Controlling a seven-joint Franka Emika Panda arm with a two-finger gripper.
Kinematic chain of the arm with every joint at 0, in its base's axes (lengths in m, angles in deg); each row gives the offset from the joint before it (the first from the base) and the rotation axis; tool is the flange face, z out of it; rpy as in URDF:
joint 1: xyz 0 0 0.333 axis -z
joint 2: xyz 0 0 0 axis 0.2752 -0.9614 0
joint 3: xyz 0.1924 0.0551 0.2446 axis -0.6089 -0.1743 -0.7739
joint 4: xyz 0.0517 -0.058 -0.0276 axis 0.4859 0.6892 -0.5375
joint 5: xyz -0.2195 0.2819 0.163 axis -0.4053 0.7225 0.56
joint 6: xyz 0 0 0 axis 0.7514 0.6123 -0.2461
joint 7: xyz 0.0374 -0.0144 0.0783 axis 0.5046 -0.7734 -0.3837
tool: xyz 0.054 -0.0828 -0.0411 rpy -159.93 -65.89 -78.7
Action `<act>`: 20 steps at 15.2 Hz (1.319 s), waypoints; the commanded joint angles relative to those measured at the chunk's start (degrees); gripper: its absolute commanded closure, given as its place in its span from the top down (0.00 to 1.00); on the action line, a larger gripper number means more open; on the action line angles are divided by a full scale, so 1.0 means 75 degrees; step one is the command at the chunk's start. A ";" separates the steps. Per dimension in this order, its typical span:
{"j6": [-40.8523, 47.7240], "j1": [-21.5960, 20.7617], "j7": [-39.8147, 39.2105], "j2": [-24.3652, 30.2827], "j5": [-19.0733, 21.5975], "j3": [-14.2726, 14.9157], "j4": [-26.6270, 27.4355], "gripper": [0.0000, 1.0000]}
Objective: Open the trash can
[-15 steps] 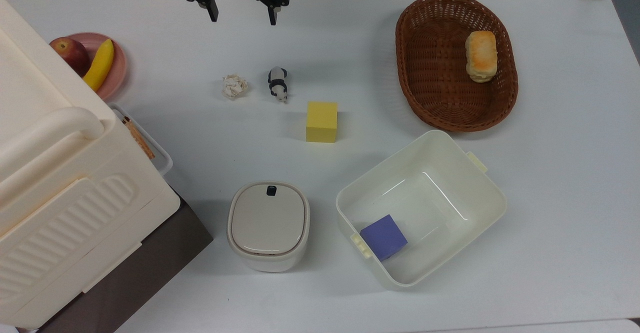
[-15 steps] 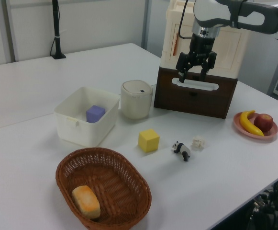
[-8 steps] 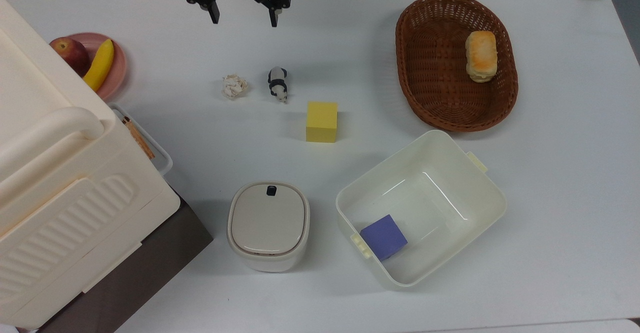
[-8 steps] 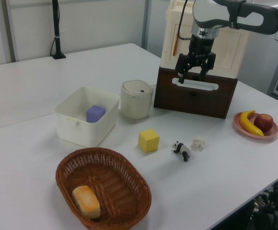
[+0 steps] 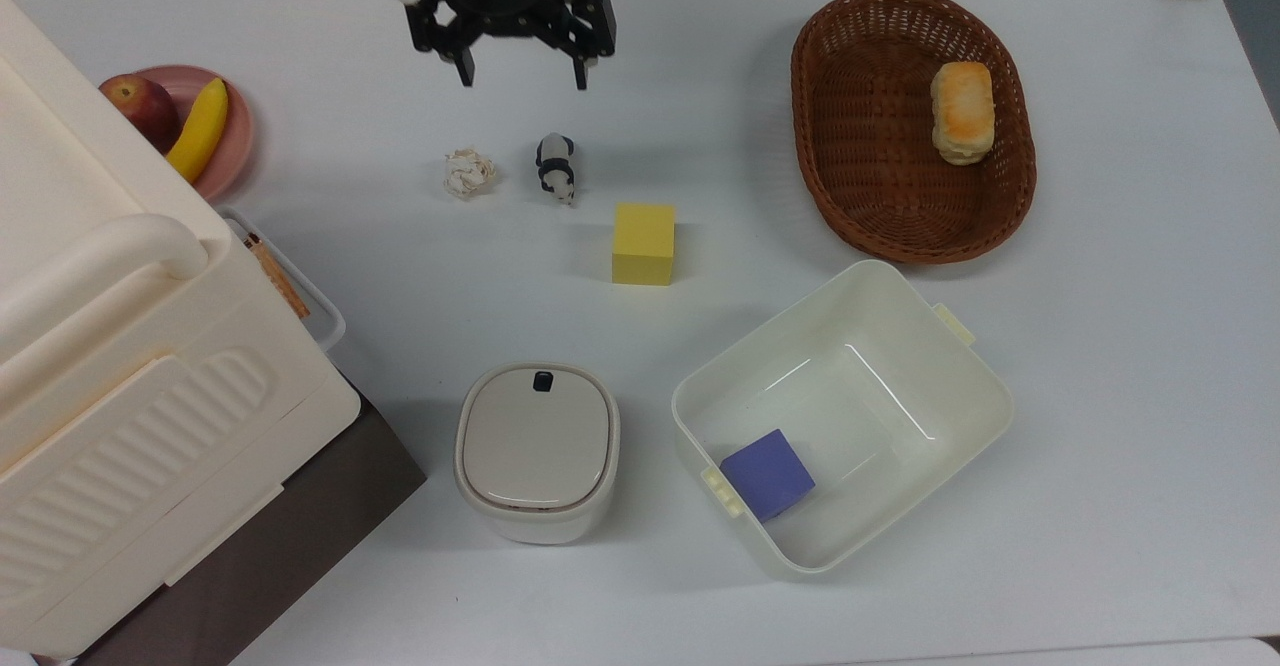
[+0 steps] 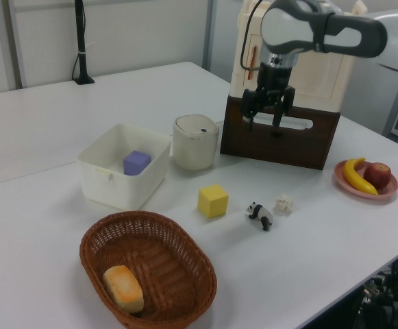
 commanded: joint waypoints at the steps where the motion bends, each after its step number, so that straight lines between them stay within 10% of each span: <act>1: -0.0539 -0.0333 0.0362 -0.0128 -0.0102 0.0023 0.0348 1.00; 20: -0.2344 -0.1329 0.1380 -0.0901 -0.0862 0.0023 0.1568 1.00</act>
